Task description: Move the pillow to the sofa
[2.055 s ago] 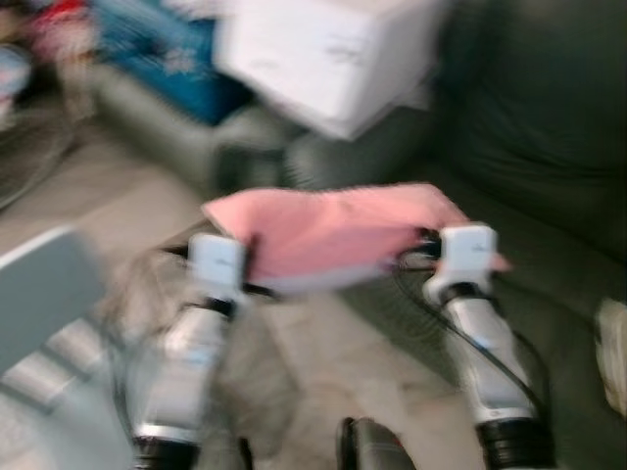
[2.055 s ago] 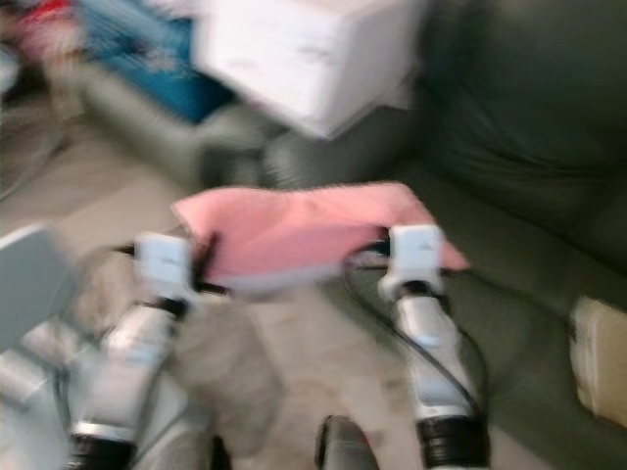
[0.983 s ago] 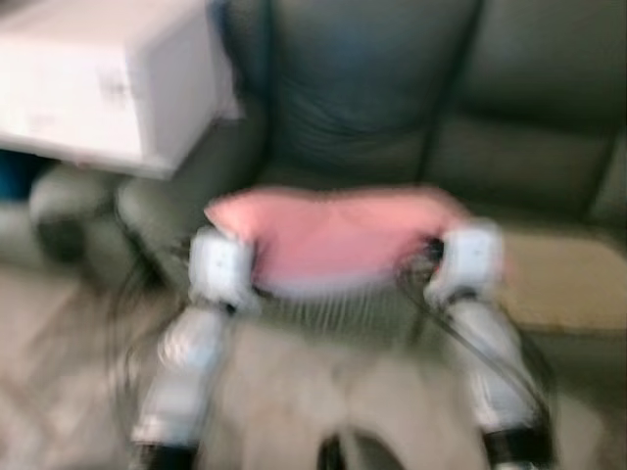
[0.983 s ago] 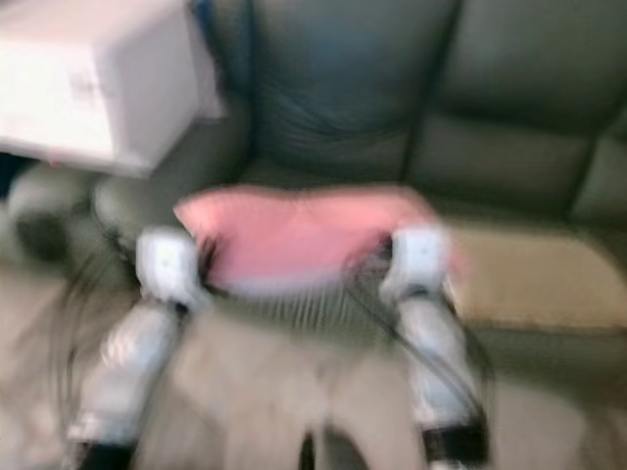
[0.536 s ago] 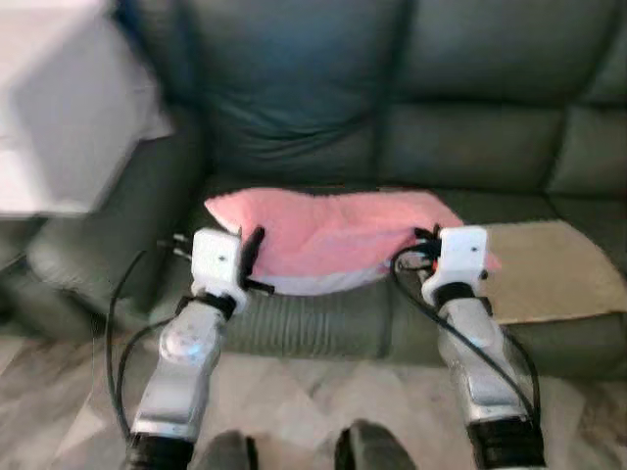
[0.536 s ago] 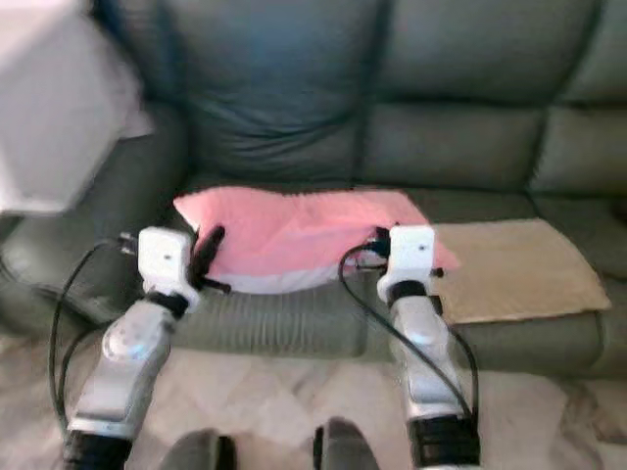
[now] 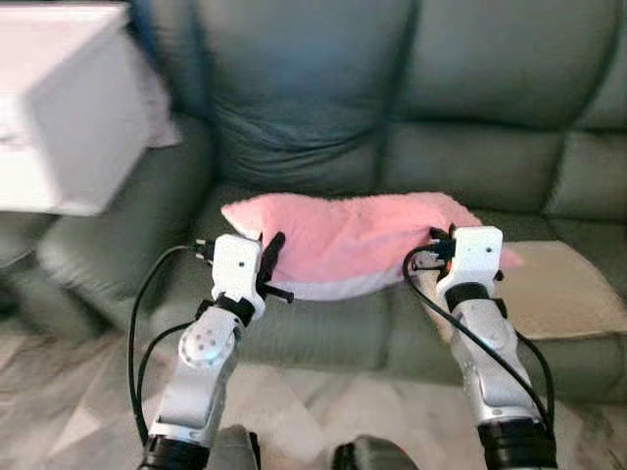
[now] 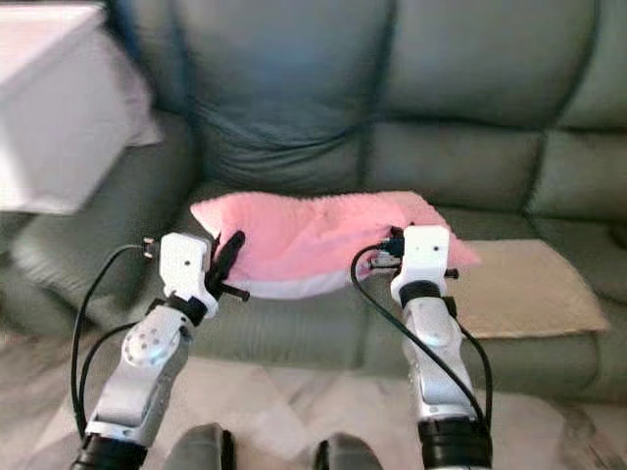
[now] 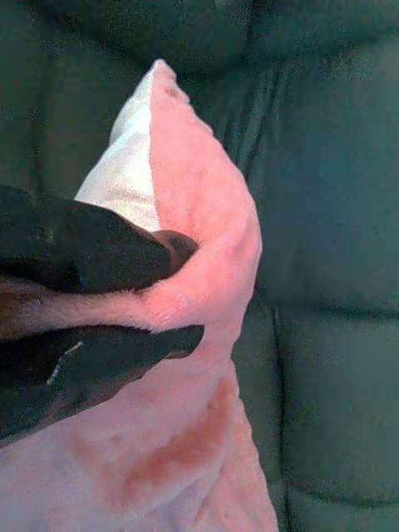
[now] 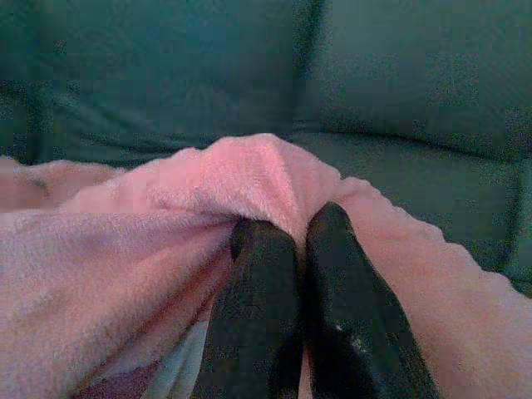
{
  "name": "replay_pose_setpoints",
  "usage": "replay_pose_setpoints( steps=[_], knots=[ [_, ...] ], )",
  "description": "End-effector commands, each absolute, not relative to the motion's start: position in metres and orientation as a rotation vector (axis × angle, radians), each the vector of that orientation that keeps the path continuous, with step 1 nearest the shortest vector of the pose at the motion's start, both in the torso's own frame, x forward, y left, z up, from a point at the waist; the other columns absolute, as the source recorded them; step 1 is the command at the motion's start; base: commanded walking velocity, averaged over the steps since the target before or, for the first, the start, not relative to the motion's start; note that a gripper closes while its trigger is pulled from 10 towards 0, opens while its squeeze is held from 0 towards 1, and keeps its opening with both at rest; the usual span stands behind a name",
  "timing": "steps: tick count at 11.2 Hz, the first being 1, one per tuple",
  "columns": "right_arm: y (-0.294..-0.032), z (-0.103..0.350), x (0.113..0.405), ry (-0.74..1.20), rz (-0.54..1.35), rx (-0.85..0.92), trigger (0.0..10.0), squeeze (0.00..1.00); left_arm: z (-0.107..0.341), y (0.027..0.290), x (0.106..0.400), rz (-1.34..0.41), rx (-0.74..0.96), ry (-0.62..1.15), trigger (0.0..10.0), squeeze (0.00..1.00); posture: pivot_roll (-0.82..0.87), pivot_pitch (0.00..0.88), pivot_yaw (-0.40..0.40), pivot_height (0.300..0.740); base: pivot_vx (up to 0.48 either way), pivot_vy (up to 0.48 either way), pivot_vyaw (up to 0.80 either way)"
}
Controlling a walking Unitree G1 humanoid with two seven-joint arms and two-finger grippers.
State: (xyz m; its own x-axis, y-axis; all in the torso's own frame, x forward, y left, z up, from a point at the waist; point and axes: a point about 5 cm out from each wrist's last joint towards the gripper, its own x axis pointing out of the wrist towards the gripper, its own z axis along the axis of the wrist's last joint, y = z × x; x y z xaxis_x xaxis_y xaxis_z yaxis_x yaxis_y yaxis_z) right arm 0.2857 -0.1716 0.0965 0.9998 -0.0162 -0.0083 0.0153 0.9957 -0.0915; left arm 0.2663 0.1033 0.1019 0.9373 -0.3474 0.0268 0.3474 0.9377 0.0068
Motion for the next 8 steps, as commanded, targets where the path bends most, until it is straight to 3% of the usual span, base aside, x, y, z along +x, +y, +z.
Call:
replay_pose_setpoints(
  steps=[1,5,8],
  knots=[
    [-0.1674,0.1009,0.2868,-0.012,-0.003,-0.091,10.0,0.0,0.1064,0.1033,0.2665,-0.364,0.024,-0.053,10.0,0.0,-0.06,0.114,-0.044,0.74,0.0,0.465,0.0],
    [-0.165,0.0985,0.2853,-0.005,0.005,-0.09,10.0,0.0,0.1056,0.1013,0.2643,-0.376,0.03,-0.048,10.0,0.0,-0.05,0.117,-0.045,0.74,0.0,0.46,-0.41],
    [-0.1643,0.0982,0.2856,-0.005,0.003,-0.088,10.0,0.0,0.1062,0.1005,0.2628,-0.375,0.02,-0.048,10.0,0.0,-0.05,0.126,-0.04,0.74,0.0,0.0,0.0]
  ],
)
